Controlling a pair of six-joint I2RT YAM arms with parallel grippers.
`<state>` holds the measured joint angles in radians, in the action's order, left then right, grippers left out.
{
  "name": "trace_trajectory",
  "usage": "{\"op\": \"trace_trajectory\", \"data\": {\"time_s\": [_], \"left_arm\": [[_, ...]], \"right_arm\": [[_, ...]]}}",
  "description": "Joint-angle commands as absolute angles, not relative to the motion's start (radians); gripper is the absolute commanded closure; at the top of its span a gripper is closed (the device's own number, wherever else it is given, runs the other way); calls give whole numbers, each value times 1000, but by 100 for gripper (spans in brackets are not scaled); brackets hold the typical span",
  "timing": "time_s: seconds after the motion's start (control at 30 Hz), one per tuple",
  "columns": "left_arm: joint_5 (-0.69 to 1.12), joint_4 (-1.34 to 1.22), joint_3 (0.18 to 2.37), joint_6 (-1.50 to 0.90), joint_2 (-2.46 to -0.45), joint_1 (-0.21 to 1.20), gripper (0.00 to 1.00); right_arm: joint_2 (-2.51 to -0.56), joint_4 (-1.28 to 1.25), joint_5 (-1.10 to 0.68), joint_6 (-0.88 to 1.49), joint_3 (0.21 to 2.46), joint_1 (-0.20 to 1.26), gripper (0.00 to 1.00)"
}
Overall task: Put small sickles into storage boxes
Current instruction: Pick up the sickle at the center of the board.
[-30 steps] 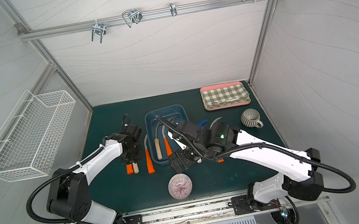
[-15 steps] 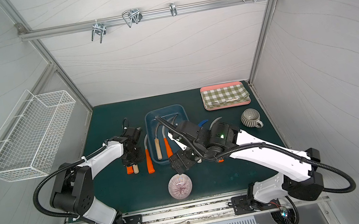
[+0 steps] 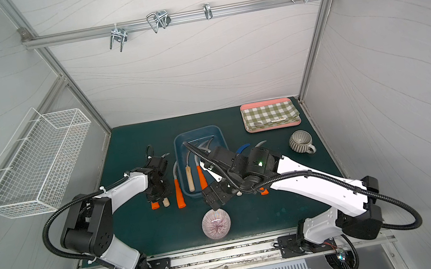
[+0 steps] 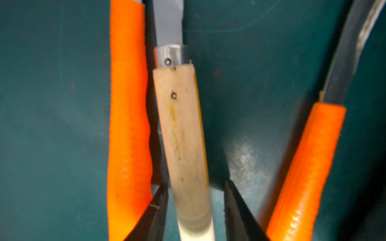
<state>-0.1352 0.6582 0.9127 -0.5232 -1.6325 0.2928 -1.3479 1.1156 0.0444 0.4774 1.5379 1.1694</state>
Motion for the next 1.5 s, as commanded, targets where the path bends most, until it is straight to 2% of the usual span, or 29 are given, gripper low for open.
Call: {"op": "trace_trajectory", "data": {"time_s": [0.0, 0.1, 0.33, 0.53, 1.47], "left_arm": [[-141, 640, 910, -531, -1655, 291, 69], [-142, 641, 908, -531, -1656, 291, 78], [-141, 663, 918, -518, -1634, 291, 87], [-145, 716, 947, -514, -1589, 292, 100], [-119, 1003, 1144, -613, -1417, 305, 100]], "right_arm": [[-1355, 1127, 37, 463, 1552, 1165, 1], [-1352, 1124, 35, 463, 1548, 1161, 1], [-1342, 1112, 31, 471, 1532, 1149, 1], [-1338, 1094, 25, 476, 1525, 1136, 1], [-1350, 1047, 64, 440, 1555, 1100, 1]]}}
